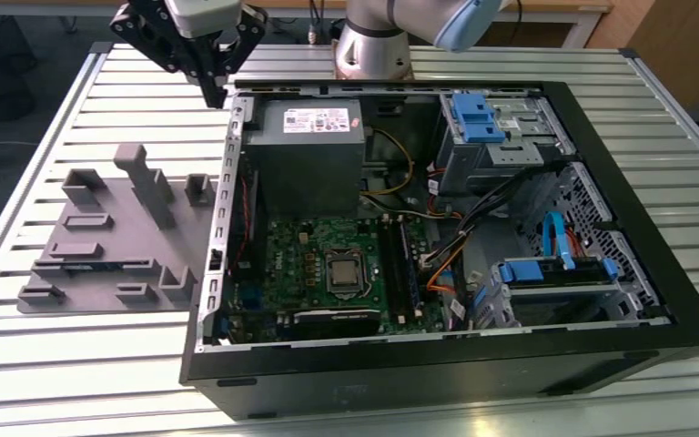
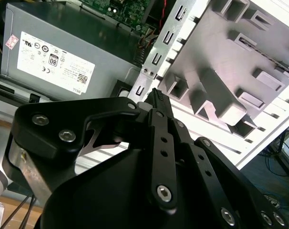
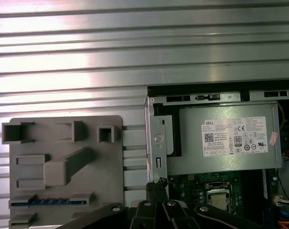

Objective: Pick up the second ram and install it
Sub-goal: 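Reach for the second ram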

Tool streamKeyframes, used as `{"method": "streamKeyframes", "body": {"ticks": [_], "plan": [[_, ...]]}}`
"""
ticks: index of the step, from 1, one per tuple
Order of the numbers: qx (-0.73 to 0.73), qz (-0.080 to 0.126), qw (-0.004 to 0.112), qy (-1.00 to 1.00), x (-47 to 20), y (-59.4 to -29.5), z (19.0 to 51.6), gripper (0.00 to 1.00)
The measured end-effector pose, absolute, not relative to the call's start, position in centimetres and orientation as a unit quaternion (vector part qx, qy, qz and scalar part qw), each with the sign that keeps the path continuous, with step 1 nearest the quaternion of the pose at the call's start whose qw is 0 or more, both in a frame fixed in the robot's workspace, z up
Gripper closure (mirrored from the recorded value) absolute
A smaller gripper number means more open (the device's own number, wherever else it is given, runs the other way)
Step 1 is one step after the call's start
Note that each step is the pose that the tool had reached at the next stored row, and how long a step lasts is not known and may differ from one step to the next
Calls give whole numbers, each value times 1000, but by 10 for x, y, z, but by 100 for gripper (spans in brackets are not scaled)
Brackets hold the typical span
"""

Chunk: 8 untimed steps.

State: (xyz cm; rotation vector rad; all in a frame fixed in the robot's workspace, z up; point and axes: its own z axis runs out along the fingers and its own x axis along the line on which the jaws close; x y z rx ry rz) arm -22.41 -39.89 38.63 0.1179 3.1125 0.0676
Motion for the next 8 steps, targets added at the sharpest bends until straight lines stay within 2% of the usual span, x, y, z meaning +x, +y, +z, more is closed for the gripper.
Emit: {"method": "streamKeyframes", "body": {"ticks": [8], "plan": [[38, 22, 13, 999, -226, -399, 386, 89]]}}
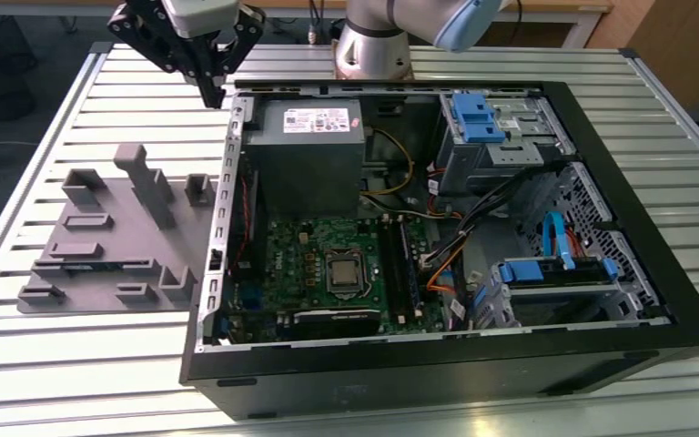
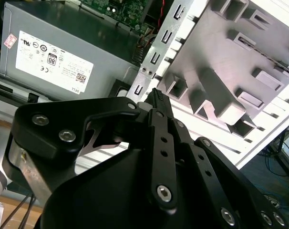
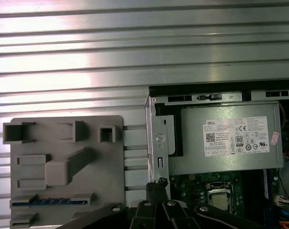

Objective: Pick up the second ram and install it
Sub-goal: 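Reach for the second ram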

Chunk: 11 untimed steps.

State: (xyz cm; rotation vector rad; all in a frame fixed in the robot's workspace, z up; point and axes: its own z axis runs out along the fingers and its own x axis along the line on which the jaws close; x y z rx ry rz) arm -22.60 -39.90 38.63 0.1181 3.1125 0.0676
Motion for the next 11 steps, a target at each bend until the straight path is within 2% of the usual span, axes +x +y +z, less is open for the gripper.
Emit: {"method": "streamKeyframes", "body": {"ticks": [11], "plan": [[38, 22, 13, 999, -233, -399, 386, 89]]}}
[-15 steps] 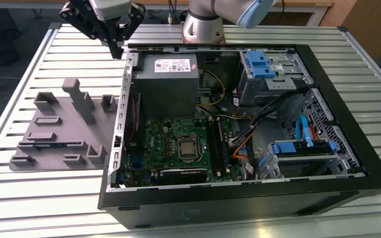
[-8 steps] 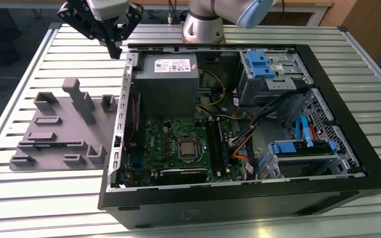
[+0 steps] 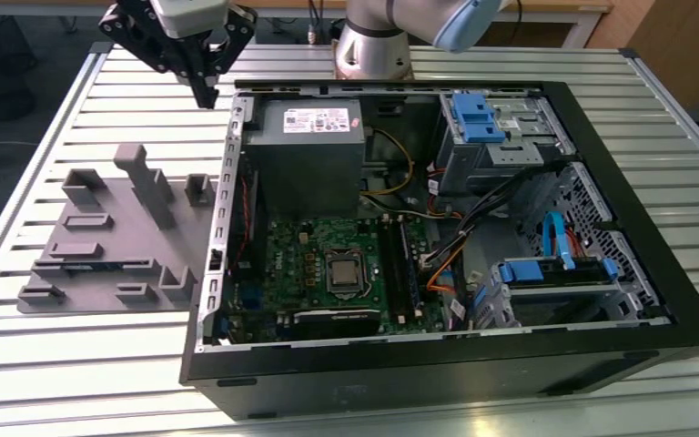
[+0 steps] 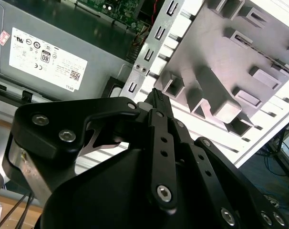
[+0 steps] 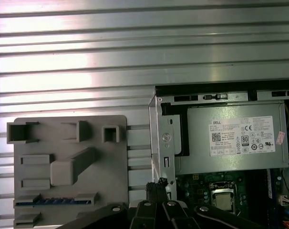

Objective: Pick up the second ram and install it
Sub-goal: 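Reach for the second ram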

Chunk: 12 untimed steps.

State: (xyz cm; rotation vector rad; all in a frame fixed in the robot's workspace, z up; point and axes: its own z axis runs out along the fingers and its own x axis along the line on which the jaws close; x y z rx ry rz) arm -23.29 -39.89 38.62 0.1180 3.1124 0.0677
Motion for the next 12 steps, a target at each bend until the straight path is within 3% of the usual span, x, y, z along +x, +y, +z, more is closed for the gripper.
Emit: {"method": "streamKeyframes", "body": {"ticks": [12], "plan": [[38, 22, 13, 999, -241, -399, 386, 89]]}}
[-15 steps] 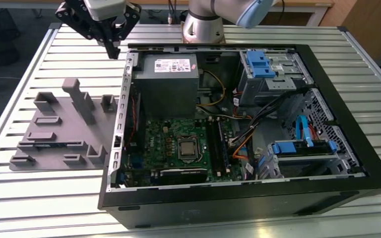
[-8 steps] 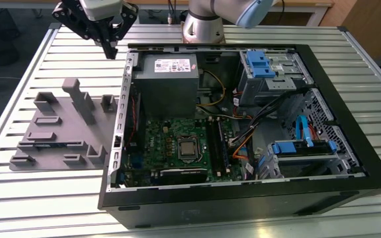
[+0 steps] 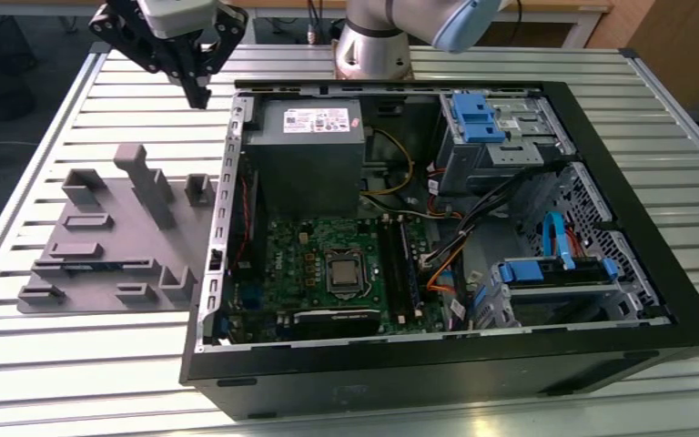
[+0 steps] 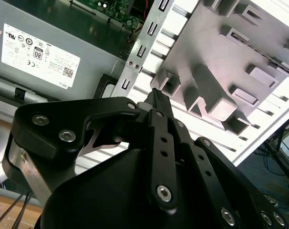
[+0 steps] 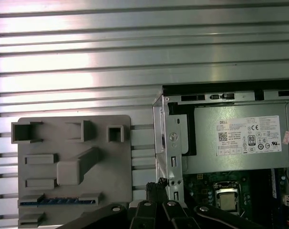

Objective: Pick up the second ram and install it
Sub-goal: 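Reach for the second ram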

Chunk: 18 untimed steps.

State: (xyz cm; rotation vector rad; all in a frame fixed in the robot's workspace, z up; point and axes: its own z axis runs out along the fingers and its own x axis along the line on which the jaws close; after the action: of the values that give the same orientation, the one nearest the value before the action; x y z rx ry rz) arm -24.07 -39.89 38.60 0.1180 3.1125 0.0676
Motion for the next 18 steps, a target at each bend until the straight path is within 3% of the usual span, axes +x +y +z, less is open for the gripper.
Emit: {"method": "streamKeyframes", "body": {"ticks": [18], "plan": [[38, 22, 13, 999, -251, -399, 386, 89]]}}
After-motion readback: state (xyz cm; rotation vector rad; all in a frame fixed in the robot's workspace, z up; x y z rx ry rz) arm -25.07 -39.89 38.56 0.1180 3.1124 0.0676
